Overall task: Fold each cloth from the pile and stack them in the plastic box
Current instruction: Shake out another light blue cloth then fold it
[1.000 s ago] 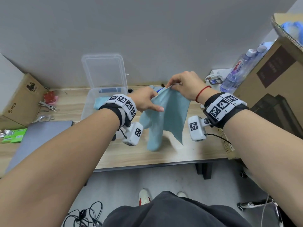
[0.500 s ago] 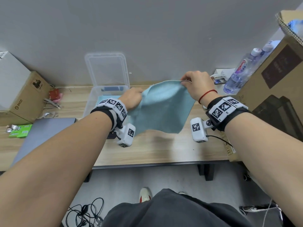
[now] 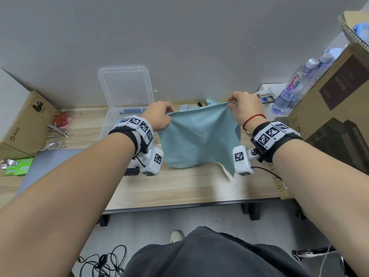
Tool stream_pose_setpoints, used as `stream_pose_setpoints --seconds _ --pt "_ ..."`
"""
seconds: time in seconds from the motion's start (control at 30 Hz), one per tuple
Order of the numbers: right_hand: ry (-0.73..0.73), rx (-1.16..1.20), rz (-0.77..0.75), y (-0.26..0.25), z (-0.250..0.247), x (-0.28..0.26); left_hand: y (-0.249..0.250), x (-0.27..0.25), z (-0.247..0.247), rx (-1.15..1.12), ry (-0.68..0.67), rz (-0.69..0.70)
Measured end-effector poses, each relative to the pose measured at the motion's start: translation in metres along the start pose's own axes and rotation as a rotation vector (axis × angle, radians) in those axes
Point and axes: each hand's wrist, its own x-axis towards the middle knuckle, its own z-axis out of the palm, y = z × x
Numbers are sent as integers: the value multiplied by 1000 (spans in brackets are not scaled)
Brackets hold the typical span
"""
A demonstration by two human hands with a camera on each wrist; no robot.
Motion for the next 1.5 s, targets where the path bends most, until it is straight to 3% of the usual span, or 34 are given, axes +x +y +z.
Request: stream_pose_setpoints --seconds 0.17,0.3,0.43,0.53,0.63,1.03,1.23,1.37,1.5 --pt "75 23 49 -1 -10 14 -6 18 -16 -26 170 -31" --pt "269 -3 72 -5 -25 27 -4 28 -37 -139 390 -47" --pt "362 179 107 -13 -36 33 -8 37 -47 -191 509 -58" --pt "335 206 118 -13 -31 29 -14 36 -39 -341 454 -22" --pt "217 111 90 -2 -8 15 -22 28 -14 -377 340 -8" --pt "-675 -290 -33 73 123 -112 -71 -51 153 -73 -350 -4" --pt "-951 -322 44 104 176 -170 -93 -98 218 19 -639 -54" --pt "-915 -285 93 110 177 -181 -103 -110 230 -11 -617 -98" --pt "-711 -188 153 110 169 -167 -99 -106 217 -69 -385 -129"
